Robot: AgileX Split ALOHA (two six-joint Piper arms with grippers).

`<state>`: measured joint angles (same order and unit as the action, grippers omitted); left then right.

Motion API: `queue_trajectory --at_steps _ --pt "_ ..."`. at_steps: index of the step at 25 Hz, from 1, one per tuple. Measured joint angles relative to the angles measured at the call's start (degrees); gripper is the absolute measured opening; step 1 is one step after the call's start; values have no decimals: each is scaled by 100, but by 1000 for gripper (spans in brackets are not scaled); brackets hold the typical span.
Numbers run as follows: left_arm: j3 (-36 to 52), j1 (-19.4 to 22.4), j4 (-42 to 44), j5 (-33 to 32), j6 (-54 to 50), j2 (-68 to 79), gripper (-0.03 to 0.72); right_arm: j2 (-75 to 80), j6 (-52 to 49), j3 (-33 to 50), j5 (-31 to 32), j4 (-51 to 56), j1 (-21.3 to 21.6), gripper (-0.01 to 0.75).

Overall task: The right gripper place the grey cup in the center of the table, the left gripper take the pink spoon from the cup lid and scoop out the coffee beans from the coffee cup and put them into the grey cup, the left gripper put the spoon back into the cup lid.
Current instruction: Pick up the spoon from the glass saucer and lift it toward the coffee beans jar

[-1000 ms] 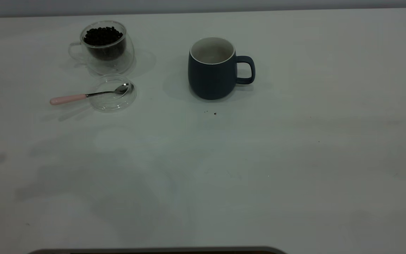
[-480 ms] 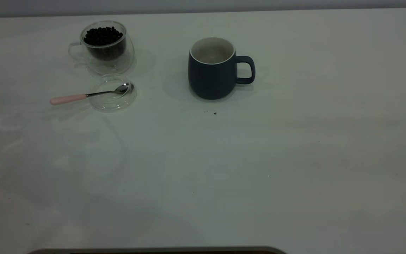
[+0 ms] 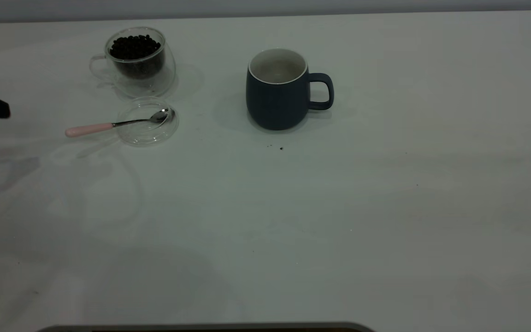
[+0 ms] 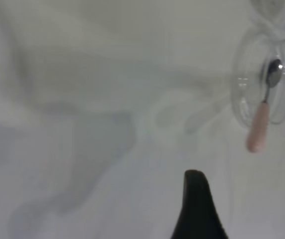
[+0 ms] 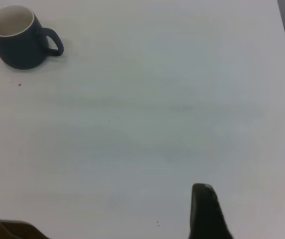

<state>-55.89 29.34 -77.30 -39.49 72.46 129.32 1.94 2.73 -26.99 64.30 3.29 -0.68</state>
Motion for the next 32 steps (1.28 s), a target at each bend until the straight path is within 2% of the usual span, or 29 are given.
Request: queue_trajectory --at_steps 10,16,24,28,32 --pt "-182 -91 -633 -346 544 612 579 0 0 0 6 0 0 478" --pt "-182 -571 -693 -341 659 778 579 0 0 0 6 0 0 478" --pt "-188 -1075 -1541 -276 1385 783 579 -5 0 0 6 0 0 478" --pt "-203 -1312 -1661 94 1452 783 579 -5 0 0 6 0 0 478" --pt "-208 -1372 -1668 246 1452 783 579 -5 0 0 6 0 0 478"
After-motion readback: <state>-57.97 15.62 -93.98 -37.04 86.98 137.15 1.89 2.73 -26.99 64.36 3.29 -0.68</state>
